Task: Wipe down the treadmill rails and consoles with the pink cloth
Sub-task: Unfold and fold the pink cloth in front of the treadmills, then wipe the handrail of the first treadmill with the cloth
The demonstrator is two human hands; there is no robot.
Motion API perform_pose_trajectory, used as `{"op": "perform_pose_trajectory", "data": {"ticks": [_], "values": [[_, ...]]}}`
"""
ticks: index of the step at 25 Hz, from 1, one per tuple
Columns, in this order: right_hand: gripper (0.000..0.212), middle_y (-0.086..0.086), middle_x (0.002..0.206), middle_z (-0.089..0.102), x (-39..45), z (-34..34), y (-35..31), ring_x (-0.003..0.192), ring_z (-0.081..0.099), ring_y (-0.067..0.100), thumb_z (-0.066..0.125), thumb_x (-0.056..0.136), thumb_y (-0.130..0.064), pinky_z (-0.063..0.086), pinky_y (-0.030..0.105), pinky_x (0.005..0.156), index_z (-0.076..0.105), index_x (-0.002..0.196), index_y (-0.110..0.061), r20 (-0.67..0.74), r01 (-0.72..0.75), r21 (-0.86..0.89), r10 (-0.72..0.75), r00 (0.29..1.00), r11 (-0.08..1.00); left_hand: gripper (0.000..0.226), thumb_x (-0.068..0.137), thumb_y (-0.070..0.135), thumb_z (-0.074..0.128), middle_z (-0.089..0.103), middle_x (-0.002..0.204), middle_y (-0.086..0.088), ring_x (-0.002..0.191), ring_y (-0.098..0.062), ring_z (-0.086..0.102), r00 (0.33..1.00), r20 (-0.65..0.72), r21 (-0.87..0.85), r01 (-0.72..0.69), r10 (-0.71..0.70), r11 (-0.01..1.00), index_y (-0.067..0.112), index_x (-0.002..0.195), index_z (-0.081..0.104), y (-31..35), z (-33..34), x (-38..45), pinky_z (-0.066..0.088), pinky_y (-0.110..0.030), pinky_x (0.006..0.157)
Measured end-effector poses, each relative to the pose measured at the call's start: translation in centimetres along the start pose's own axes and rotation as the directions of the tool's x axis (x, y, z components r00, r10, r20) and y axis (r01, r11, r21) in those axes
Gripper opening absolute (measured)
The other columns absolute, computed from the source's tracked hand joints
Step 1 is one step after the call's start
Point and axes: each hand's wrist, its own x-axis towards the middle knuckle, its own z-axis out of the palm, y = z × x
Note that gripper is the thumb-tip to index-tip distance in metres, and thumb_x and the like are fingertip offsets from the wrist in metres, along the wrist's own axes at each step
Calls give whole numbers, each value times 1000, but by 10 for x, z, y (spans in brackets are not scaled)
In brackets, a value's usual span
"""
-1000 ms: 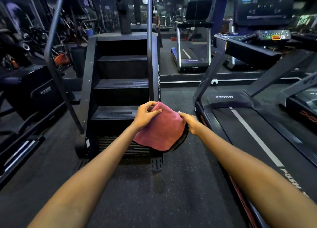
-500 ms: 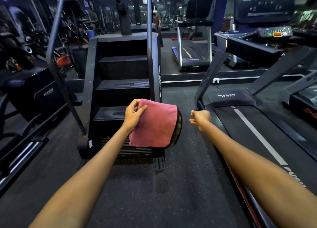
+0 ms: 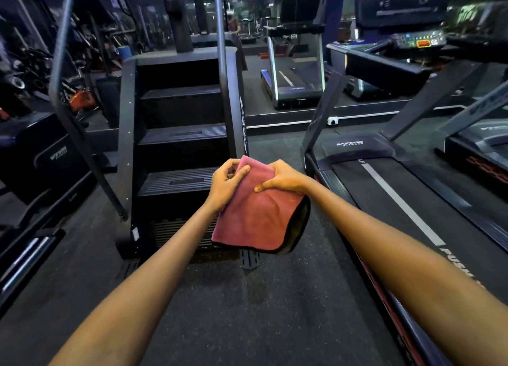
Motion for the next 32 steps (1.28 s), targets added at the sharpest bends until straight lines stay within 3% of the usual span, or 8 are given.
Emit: {"op": "perform_pose_trajectory", "data": {"ticks": [6, 10, 13, 16, 19, 24, 27, 32], "values": [[11, -2, 76, 68, -31, -9, 20, 71, 62, 9, 77, 76, -26, 51, 25, 67, 67, 74, -20, -110, 17, 110, -4, 994, 994, 12, 86, 24, 65, 66, 82, 3, 69, 6, 57, 984, 174, 164, 21, -50, 986, 13, 92, 67, -13, 15, -6, 46, -16, 67], [36, 3, 92, 70, -60, -39, 41, 82, 65, 16, 76, 75, -33, 52, 30, 80, 69, 100, -9, 25, -357, 58, 356, 934, 932, 7, 89, 17, 61, 65, 82, -1, 74, -6, 58, 950, 295, 5, 102, -99, 995, 12, 90, 66, -12, 48, -4, 48, -25, 70], [20, 2, 76, 71, -110, -59, 59, 67, 66, 13, 62, 86, -23, 54, 23, 67, 70, 91, -5, 93, -486, 354, 487, 869, 799, 11, 91, 17, 58, 64, 82, -1, 73, -6, 57, 909, 381, -92, 220, -170, 971, 9, 87, 65, -18, 85, -14, 50, -22, 68], [38, 6, 70, 71, -165, -51, 86, 62, 67, 16, 56, 87, -38, 55, 22, 60, 75, 72, -9, -81, -173, 911, 574, 815, 373, 16, 92, 18, 56, 66, 88, -2, 76, -4, 59, 893, 409, -193, 289, -191, 938, 6, 94, 66, -14, 130, -26, 51, -19, 71], [51, 13, 88, 71, -208, -35, 110, 80, 67, 26, 68, 67, -55, 56, 35, 75, 74, 84, -7, -197, 222, 974, 656, 728, 46, 12, 92, 21, 57, 67, 87, 1, 76, -3, 61, 876, 439, -248, 332, -200, 910, 14, 89, 66, -6, 172, -40, 53, -20, 72], [45, 13, 99, 70, -285, -44, 125, 79, 67, 23, 74, 75, -16, 56, 29, 67, 61, 116, -2, -341, 48, 929, 800, 494, 367, 20, 92, 22, 57, 65, 85, -1, 73, -5, 57, 840, 523, -150, 257, -144, 955, 4, 90, 66, 12, 244, -81, 50, -21, 67], [39, 10, 93, 69, -337, -64, 126, 74, 65, 19, 78, 70, -5, 55, 25, 60, 63, 106, -3, -456, 17, 875, 811, 365, 484, 23, 91, 26, 58, 62, 75, 2, 68, -6, 53, 834, 539, -79, 186, -115, 979, 7, 79, 64, 28, 284, -109, 47, -28, 67], [26, 4, 85, 65, -444, -100, 131, 70, 61, 12, 76, 73, -3, 52, 20, 54, 62, 95, -9, -562, -29, 806, 778, 280, 592, 29, 91, 41, 54, 70, 88, -6, 82, -16, 63, 827, 563, -10, 22, -12, 1000, 15, 92, 65, 72, 363, -172, 50, -33, 76]]}}
